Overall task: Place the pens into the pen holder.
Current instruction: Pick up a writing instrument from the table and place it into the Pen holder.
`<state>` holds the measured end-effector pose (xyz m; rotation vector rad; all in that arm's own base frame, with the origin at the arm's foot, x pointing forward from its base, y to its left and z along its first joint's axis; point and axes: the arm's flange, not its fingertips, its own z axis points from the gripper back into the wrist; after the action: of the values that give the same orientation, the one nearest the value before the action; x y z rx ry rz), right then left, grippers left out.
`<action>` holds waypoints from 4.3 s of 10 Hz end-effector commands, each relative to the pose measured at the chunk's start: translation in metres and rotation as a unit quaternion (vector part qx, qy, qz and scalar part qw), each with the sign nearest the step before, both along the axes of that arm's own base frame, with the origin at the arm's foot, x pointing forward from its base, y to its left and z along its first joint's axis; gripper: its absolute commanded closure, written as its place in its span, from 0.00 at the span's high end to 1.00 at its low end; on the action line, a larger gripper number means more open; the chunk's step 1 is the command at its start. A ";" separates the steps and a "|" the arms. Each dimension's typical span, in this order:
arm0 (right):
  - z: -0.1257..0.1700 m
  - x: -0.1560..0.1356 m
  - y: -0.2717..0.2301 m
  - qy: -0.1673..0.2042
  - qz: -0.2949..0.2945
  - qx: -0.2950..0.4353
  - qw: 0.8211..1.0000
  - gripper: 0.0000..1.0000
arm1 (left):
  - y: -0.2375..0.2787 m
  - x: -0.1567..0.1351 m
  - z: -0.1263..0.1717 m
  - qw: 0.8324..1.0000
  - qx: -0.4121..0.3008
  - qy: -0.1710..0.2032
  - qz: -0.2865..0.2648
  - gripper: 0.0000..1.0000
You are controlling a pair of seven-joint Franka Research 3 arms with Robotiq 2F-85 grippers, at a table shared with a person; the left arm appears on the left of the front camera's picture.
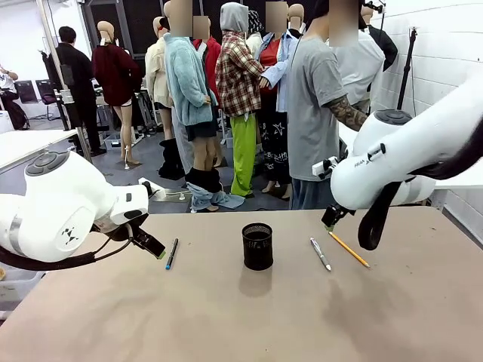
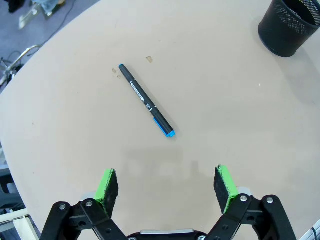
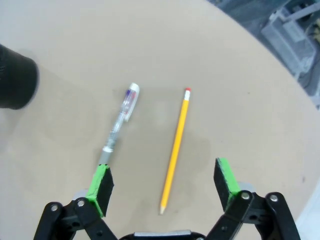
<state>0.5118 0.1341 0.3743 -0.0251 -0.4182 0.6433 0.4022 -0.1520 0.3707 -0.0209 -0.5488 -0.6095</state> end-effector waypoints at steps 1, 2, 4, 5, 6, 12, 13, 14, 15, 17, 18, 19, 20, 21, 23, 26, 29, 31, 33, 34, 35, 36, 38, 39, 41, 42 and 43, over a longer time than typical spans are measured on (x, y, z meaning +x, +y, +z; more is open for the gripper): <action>-0.011 0.030 -0.008 0.047 0.012 -0.034 0.998 1.00 | 0.001 0.000 0.001 1.000 -0.001 0.000 0.001 1.00; -0.022 0.038 -0.013 0.068 0.012 -0.034 0.997 1.00 | 0.001 0.000 0.001 1.000 -0.001 0.000 0.001 1.00; -0.040 0.051 -0.020 0.099 0.016 -0.034 0.994 1.00 | 0.001 0.000 0.001 1.000 -0.001 0.000 0.001 1.00; -0.050 0.054 -0.021 0.114 0.016 -0.034 0.993 1.00 | 0.001 0.000 0.001 1.000 -0.001 0.000 0.001 1.00; -0.056 0.058 -0.022 0.121 0.017 -0.033 0.992 1.00 | 0.001 0.000 0.001 1.000 -0.001 0.000 0.001 1.00; -0.072 0.067 -0.019 0.137 0.025 -0.051 0.989 0.36 | 0.001 0.000 0.001 1.000 -0.001 0.000 0.001 1.00; -0.072 0.068 -0.019 0.139 0.025 -0.050 0.989 0.16 | 0.001 0.000 0.001 1.000 -0.001 0.000 0.001 1.00; -0.072 0.068 -0.019 0.143 0.024 -0.051 0.988 0.00 | 0.001 0.000 0.001 1.000 -0.001 0.000 0.001 1.00; -0.072 0.069 -0.018 0.147 0.025 -0.053 0.987 0.00 | 0.001 0.000 0.001 1.000 -0.001 0.000 0.001 1.00; -0.074 0.070 -0.016 0.159 0.030 -0.055 0.985 0.00 | 0.001 0.000 0.001 1.000 -0.001 0.000 0.001 1.00; -0.074 0.070 -0.016 0.166 0.033 -0.058 0.984 0.00 | 0.001 0.000 0.001 1.000 -0.001 0.000 0.001 1.00; -0.072 0.070 -0.016 0.175 0.042 -0.061 0.982 0.00 | 0.001 0.000 0.001 1.000 -0.001 0.000 0.001 1.00; -0.069 0.070 -0.015 0.186 0.057 -0.065 0.979 0.00 | 0.001 0.000 0.001 1.000 -0.001 0.000 0.001 1.00; -0.065 0.070 -0.013 0.187 0.066 -0.068 0.978 0.00 | 0.001 0.000 0.001 1.000 -0.001 0.000 0.001 1.00; -0.033 0.060 -0.018 0.152 0.094 -0.019 0.984 0.00 | 0.001 0.000 0.001 1.000 -0.001 0.000 0.001 1.00; 0.025 0.033 -0.017 0.092 0.163 0.060 0.980 0.00 | 0.001 0.000 0.001 1.000 -0.001 0.000 0.001 1.00; 0.058 0.015 0.018 0.025 0.261 0.196 0.945 0.00 | 0.001 0.000 0.001 1.000 -0.001 0.000 0.001 1.00; 0.072 0.006 0.039 -0.052 0.289 0.316 0.902 0.00 | 0.001 0.000 0.001 1.000 -0.001 0.000 0.001 1.00; 0.058 0.015 0.063 -0.077 0.297 0.407 0.860 0.00 | 0.001 0.000 0.001 1.000 -0.001 0.000 0.001 1.00; 0.051 0.018 0.072 -0.094 0.298 0.429 0.848 0.00 | 0.001 0.000 0.001 1.000 -0.001 0.000 0.001 1.00; 0.042 0.020 0.080 -0.105 0.304 0.454 0.831 0.00 | 0.001 0.000 0.001 1.000 -0.001 0.000 0.001 1.00; 0.030 0.023 0.090 -0.102 0.314 0.469 0.819 0.00 | 0.001 0.000 0.001 1.000 -0.001 0.000 0.001 1.00; 0.007 0.029 0.105 -0.113 0.324 0.487 0.803 0.00 | 0.001 0.000 0.001 1.000 -0.001 0.000 0.001 1.00; -0.002 0.031 0.110 -0.112 0.330 0.492 0.798 0.00 | 0.001 0.000 0.001 1.000 -0.001 0.000 0.001 1.00; -0.019 0.032 0.114 -0.110 0.325 0.487 0.803 0.00 | 0.001 0.000 0.001 1.000 -0.001 0.000 0.001 1.00; -0.024 0.033 0.112 -0.125 0.319 0.475 0.811 0.00 | 0.001 0.000 0.001 1.000 -0.001 0.000 0.001 1.00; -0.029 0.037 0.111 -0.128 0.314 0.477 0.811 0.00 | 0.001 0.000 0.001 1.000 -0.001 0.000 0.001 1.00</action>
<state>0.5431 0.2410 0.3506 1.0705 -0.9357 1.0407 0.4020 -0.1526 0.3704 -0.0197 -0.5482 -0.6111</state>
